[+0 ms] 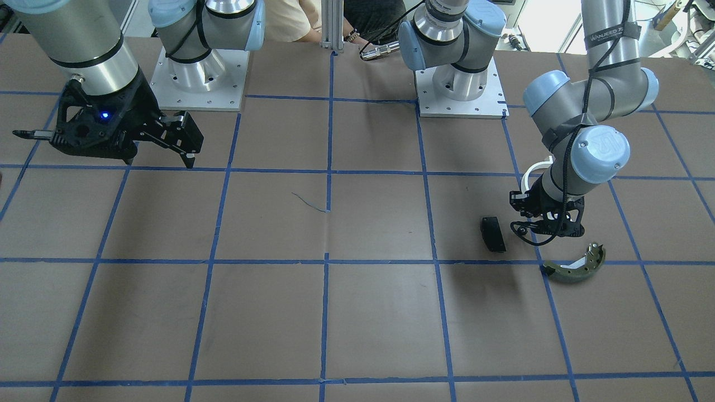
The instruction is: Place bearing gear from tray to pile
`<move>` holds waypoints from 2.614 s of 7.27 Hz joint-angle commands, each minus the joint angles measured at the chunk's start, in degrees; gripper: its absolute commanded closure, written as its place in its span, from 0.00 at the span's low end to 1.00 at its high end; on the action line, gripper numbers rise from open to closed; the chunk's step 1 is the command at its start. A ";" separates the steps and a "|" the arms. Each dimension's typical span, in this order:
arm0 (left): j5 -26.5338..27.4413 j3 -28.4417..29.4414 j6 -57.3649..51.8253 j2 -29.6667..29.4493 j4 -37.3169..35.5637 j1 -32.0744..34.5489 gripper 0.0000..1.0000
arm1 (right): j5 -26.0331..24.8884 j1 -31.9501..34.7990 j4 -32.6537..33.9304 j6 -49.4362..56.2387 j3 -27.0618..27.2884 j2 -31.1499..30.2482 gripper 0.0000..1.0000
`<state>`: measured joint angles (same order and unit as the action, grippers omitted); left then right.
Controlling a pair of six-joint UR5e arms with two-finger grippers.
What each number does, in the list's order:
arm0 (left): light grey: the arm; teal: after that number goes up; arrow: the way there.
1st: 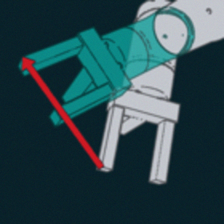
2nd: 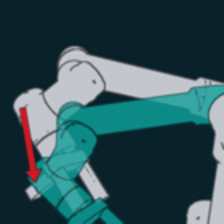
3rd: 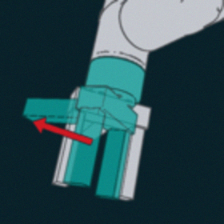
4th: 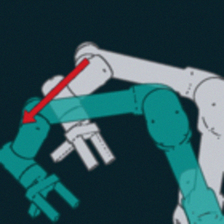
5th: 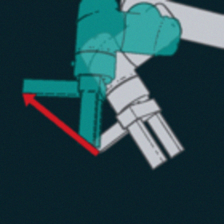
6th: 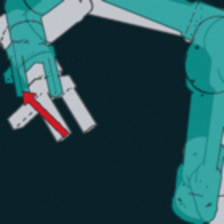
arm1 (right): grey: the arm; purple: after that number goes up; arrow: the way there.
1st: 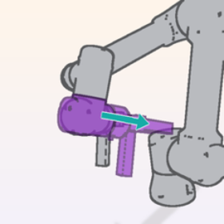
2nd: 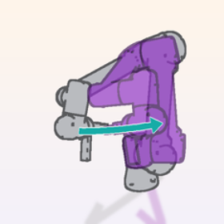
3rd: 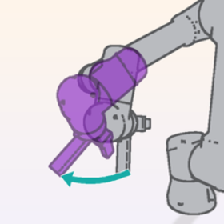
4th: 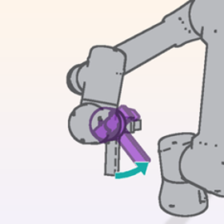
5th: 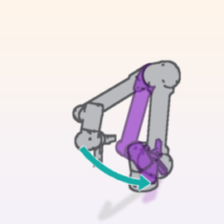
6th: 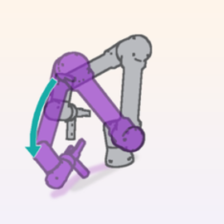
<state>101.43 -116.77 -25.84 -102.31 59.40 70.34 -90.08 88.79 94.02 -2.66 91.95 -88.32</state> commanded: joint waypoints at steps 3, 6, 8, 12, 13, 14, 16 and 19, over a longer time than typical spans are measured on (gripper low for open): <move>-1.23 -2.05 -0.62 0.18 -1.92 -2.31 1.00 | 0.17 0.06 0.02 -0.59 -0.02 -0.01 0.00; -3.43 -4.16 -0.09 -0.17 -2.53 -2.49 1.00 | 0.52 -0.03 -0.15 -0.59 0.33 0.17 0.00; -3.44 -5.38 -0.18 0.35 -2.53 -2.57 0.92 | 0.88 -0.03 -0.15 -0.50 0.33 -0.01 0.00; -7.47 -3.83 -0.01 2.54 -1.75 -1.35 0.00 | 0.96 -0.03 0.46 -0.50 0.33 0.08 0.00; -8.70 -1.20 0.08 4.29 1.13 -1.00 0.00 | 1.05 -0.03 0.55 -0.50 0.33 0.08 0.00; -10.01 4.22 1.83 5.01 8.29 1.53 0.00 | 0.96 -0.03 0.46 -0.50 0.33 -0.01 0.00; -9.67 19.23 13.20 6.06 25.33 11.36 0.00 | 0.96 -0.03 0.46 -0.42 0.33 0.17 0.00; -10.38 28.17 15.47 8.25 28.23 21.05 0.00 | 1.14 -0.03 0.02 -0.50 0.33 -0.09 0.00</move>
<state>91.06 -91.40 -10.92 -95.52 87.16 87.62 -88.95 88.77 94.16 -3.09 92.34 -88.36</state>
